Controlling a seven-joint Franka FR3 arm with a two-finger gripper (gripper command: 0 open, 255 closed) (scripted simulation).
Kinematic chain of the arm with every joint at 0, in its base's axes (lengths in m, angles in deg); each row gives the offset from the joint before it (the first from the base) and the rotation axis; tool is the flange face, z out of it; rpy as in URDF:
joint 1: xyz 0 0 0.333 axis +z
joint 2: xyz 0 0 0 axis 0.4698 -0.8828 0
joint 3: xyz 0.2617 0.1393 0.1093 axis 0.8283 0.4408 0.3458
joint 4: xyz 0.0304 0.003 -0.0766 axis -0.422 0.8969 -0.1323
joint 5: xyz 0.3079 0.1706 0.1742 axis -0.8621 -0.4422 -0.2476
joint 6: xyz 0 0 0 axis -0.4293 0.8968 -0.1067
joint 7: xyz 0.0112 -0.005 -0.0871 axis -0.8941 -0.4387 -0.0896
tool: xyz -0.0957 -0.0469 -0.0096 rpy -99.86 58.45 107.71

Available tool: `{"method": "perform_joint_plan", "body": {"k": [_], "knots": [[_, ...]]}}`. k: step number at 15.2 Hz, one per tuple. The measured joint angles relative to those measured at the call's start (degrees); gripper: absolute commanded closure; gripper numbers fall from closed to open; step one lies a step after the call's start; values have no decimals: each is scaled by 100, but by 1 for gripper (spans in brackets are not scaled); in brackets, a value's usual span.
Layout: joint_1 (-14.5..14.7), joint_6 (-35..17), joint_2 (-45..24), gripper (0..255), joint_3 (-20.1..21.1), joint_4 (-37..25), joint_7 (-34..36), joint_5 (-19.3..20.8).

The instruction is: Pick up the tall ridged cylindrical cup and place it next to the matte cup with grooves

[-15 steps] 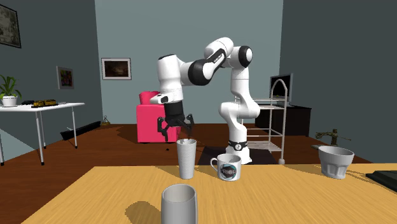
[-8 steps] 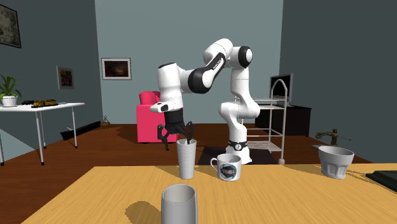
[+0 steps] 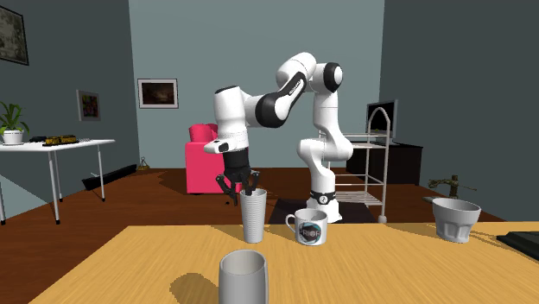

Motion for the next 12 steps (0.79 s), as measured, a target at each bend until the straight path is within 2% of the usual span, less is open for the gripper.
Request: {"method": "perform_joint_plan", "body": {"k": [8,12], "knots": [[0,0,-1,255,0,0,0,0],[4,206,115,255,-5,-109,46,69]]}}
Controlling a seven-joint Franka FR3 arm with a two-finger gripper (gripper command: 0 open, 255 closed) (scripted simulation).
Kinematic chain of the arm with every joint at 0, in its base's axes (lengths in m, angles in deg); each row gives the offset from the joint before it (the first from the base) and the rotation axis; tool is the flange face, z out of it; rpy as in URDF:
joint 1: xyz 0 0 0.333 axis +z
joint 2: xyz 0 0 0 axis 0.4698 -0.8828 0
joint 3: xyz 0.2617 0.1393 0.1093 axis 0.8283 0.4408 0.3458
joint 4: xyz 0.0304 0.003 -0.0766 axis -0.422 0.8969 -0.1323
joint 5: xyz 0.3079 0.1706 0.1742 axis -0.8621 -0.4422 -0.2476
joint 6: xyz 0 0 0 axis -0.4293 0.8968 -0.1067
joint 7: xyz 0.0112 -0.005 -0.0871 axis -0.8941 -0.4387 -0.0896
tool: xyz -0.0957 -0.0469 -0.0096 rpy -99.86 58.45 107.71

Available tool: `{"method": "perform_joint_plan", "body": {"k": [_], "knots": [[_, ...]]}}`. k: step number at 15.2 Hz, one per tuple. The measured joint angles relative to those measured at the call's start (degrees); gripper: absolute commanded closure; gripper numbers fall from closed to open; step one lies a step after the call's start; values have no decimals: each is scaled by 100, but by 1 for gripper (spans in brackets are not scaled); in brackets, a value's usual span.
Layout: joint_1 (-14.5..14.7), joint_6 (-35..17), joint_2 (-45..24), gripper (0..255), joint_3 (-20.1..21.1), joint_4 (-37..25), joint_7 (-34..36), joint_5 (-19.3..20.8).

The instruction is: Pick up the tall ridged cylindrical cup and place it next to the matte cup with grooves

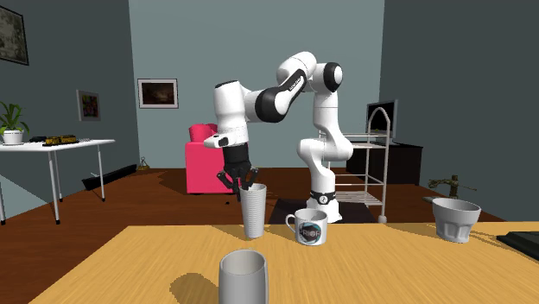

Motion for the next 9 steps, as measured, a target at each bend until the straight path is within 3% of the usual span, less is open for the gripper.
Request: {"method": "perform_joint_plan", "body": {"k": [9], "knots": [[29,668,271,255,23,-438,153,148]]}}
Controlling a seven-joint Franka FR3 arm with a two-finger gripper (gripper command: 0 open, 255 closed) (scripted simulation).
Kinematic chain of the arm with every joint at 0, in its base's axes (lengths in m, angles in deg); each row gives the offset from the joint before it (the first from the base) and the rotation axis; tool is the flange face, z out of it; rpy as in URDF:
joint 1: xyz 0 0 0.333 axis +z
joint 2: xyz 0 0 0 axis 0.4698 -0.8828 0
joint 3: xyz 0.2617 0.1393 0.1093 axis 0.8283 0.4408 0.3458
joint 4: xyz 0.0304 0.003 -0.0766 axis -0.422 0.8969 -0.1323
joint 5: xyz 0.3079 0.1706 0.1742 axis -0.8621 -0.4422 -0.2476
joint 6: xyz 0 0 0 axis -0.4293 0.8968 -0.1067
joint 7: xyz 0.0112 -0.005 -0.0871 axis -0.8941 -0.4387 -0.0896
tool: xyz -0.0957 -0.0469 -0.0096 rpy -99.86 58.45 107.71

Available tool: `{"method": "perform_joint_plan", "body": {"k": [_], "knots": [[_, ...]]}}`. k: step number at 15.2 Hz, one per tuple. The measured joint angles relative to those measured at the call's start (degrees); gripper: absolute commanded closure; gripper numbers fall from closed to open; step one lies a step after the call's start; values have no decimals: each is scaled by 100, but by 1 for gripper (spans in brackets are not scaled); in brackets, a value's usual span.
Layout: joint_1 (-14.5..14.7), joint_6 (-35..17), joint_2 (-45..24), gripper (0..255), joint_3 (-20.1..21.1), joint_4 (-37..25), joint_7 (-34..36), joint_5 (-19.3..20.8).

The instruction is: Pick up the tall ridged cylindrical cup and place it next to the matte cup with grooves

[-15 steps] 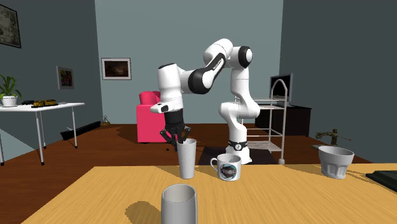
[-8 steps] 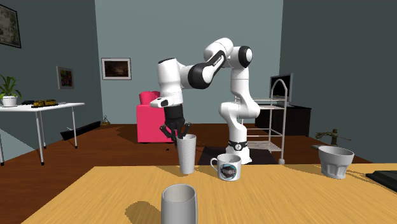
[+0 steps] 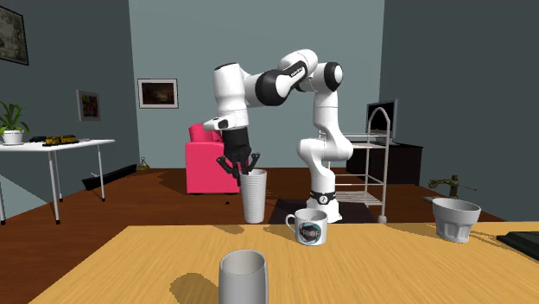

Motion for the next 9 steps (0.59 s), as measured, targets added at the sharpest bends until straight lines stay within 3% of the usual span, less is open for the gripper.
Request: {"method": "perform_joint_plan", "body": {"k": [9], "knots": [[10,685,176,255,17,-532,82,88]]}}
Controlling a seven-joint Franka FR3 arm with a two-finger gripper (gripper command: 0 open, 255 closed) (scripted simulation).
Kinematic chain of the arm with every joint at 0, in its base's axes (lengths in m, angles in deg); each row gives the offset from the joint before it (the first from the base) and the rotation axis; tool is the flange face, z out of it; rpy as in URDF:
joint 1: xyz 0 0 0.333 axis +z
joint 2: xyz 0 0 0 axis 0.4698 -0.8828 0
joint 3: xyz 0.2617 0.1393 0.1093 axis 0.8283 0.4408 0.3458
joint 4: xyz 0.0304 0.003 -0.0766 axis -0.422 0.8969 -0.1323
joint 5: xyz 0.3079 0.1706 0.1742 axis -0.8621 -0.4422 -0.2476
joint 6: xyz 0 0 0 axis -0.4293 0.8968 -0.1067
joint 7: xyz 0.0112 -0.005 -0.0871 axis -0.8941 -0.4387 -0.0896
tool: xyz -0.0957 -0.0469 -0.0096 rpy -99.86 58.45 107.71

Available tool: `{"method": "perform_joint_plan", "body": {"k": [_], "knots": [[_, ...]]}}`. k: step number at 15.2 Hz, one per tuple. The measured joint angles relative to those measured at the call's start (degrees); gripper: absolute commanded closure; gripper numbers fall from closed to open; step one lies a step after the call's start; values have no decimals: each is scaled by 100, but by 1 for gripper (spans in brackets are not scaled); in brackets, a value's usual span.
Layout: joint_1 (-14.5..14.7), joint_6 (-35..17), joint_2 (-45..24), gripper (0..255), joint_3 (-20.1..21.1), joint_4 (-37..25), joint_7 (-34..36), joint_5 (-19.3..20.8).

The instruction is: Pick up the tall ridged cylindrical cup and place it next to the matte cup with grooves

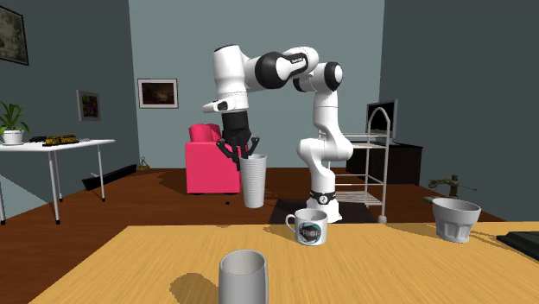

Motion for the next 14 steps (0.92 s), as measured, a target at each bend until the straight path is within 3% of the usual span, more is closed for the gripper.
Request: {"method": "perform_joint_plan", "body": {"k": [14], "knots": [[7,1073,34,255,9,-1044,40,17]]}}
